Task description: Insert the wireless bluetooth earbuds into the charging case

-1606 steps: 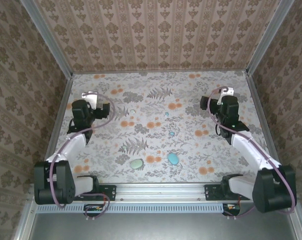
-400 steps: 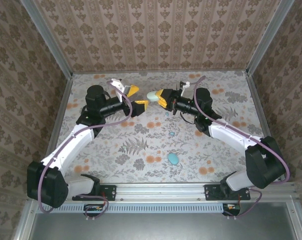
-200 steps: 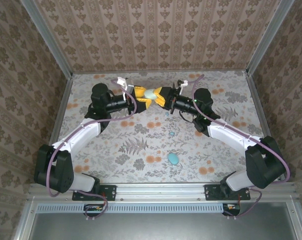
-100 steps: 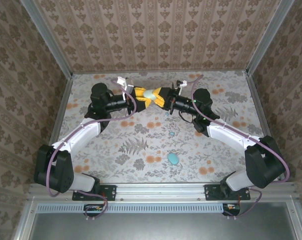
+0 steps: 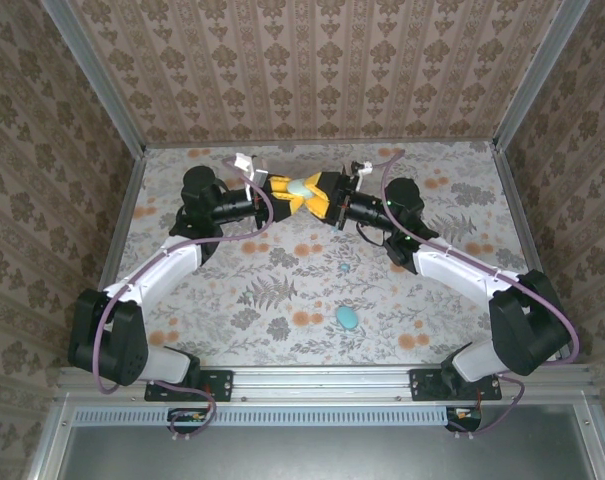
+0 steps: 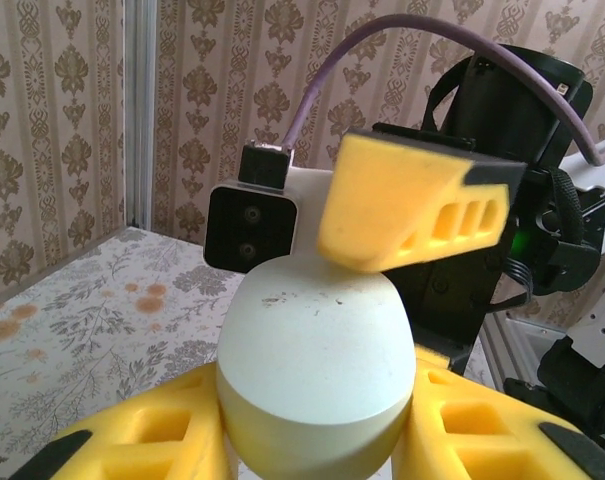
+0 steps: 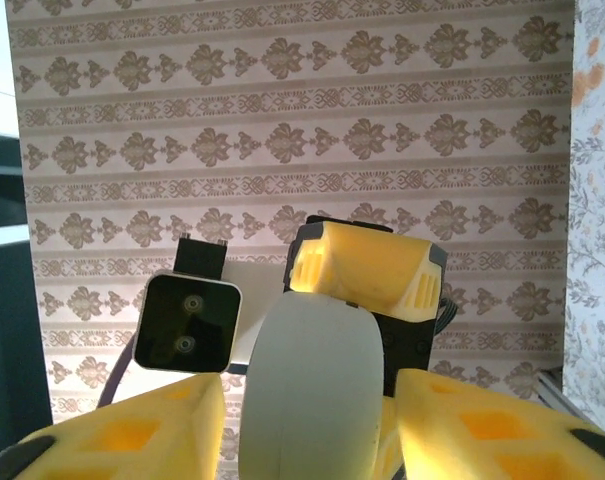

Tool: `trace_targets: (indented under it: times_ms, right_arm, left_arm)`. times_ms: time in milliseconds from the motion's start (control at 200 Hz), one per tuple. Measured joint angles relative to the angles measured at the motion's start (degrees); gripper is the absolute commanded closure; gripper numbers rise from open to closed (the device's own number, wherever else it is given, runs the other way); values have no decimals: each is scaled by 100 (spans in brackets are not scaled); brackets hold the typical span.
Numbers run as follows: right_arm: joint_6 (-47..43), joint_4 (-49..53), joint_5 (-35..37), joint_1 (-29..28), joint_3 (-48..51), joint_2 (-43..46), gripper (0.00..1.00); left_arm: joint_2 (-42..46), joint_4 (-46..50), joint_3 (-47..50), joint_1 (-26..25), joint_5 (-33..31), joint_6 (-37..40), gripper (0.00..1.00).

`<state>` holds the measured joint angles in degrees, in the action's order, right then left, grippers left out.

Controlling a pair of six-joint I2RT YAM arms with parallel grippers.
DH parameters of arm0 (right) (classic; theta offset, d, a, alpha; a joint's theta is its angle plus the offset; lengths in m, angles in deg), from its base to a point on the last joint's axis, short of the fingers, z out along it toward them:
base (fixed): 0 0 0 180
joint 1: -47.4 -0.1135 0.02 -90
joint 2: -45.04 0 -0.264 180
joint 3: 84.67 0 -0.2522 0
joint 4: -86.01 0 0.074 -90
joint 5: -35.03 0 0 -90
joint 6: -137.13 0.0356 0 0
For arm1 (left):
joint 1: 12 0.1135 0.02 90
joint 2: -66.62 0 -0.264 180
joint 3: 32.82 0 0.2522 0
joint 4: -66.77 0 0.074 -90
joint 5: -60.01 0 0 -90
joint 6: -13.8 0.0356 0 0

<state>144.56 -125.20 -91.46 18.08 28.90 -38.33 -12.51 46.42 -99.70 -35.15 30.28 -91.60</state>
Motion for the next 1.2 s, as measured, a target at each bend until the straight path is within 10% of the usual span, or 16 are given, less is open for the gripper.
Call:
trace_targets:
  times_ms: [310, 825, 1200]
  right_arm:
    - [-763, 411, -22, 238, 46, 240, 36]
    - [-7477, 5451, 927, -616, -1759, 1624, 24]
    - [-8686, 6321, 960, -997, -1912, 949, 23]
  left_arm:
    - [363, 782, -13, 264, 31, 197, 79]
    - [1574, 3051, -74, 619, 564, 1012, 79]
    - [1810, 3440, -76, 629, 796, 1010, 79]
